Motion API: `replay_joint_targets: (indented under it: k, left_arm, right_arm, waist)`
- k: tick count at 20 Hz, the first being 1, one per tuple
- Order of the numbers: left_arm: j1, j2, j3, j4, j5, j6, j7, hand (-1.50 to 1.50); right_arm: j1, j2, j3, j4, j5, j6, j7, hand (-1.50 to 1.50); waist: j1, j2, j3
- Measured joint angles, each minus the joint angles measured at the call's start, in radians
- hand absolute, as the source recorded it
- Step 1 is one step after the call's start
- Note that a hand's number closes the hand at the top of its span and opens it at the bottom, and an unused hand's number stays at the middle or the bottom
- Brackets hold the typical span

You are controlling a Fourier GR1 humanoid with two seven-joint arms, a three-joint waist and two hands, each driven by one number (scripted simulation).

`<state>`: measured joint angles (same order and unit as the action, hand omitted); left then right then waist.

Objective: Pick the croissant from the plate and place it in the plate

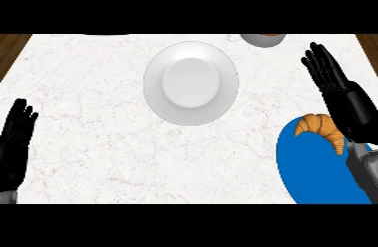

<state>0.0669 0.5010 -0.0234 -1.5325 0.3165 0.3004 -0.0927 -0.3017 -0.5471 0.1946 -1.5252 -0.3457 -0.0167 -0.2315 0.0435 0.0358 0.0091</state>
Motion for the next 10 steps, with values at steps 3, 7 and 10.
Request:
replay_joint_targets:
  k: [3, 7, 10]
  left_arm:
    - [-0.002, 0.019, -0.016, 0.013, -0.042, 0.000, -0.005, 0.00]
    - [-0.004, 0.059, -0.064, 0.020, -0.117, -0.022, -0.029, 0.00]
    - [0.023, 0.060, -0.101, 0.024, -0.161, -0.032, -0.051, 0.00]
  right_arm:
    - [-0.015, 0.012, -0.001, 0.036, -0.130, 0.148, 0.030, -1.50]
    - [-0.032, 0.000, 0.011, 0.067, -0.284, 0.350, 0.082, -1.50]
    - [-0.029, -0.049, -0.084, 0.172, -0.360, 0.474, 0.021, -1.50]
  waist:
    - [-0.013, -0.014, -0.004]
    - [-0.015, -0.014, -0.003]
    - [-0.025, -0.022, -0.005]
